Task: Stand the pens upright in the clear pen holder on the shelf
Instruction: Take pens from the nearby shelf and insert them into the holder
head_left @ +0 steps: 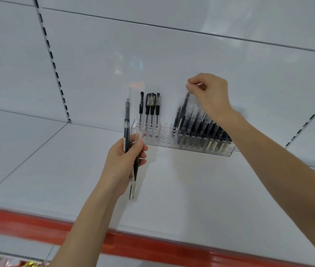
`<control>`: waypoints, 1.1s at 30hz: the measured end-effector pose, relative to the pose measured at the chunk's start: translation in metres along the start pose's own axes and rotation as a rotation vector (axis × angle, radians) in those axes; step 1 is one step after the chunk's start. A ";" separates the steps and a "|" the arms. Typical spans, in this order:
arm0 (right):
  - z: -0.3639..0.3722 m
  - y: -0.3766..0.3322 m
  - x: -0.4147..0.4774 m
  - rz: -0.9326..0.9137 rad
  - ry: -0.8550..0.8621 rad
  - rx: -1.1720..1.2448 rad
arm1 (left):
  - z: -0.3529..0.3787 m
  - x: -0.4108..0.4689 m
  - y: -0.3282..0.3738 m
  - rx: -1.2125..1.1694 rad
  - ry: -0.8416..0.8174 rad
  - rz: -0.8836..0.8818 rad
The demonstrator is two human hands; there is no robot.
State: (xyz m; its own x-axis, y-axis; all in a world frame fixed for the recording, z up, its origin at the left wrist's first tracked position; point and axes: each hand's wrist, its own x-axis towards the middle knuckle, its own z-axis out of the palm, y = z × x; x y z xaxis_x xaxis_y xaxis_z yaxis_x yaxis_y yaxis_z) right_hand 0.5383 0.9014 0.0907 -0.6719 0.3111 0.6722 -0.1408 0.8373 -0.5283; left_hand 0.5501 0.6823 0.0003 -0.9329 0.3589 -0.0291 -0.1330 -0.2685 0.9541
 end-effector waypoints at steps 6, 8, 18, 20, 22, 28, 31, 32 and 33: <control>0.004 -0.004 0.003 -0.016 -0.021 -0.013 | 0.000 0.000 0.000 -0.031 -0.010 -0.005; 0.005 -0.006 0.003 -0.032 -0.027 -0.024 | 0.001 -0.001 0.001 -0.050 -0.011 -0.001; 0.004 0.000 -0.002 -0.015 -0.172 -0.137 | -0.001 -0.001 0.002 -0.089 -0.051 -0.004; 0.009 0.005 -0.007 -0.021 -0.258 -0.210 | -0.001 -0.001 0.002 -0.090 -0.052 -0.010; 0.011 0.008 -0.009 -0.060 -0.294 -0.302 | -0.002 -0.001 0.002 -0.088 -0.057 -0.005; 0.009 0.004 -0.013 -0.160 -0.276 -0.392 | 0.003 -0.003 0.006 -0.090 -0.071 0.015; 0.001 -0.021 -0.029 -0.027 -0.177 -0.111 | 0.005 -0.003 0.008 -0.091 -0.102 0.027; -0.002 -0.031 -0.036 0.043 -0.212 0.005 | 0.006 -0.003 0.009 -0.089 -0.113 0.034; -0.004 -0.041 -0.043 0.100 -0.283 0.090 | 0.007 -0.003 0.009 -0.089 -0.125 0.041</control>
State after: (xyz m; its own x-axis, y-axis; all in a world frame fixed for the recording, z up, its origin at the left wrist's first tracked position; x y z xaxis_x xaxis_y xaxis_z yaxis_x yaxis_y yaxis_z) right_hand 0.5760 0.8551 0.0852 -0.8594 0.2418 0.4506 -0.1193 0.7621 -0.6364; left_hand 0.5538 0.6855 0.0115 -0.8900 0.4530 0.0517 -0.1302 -0.3613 0.9233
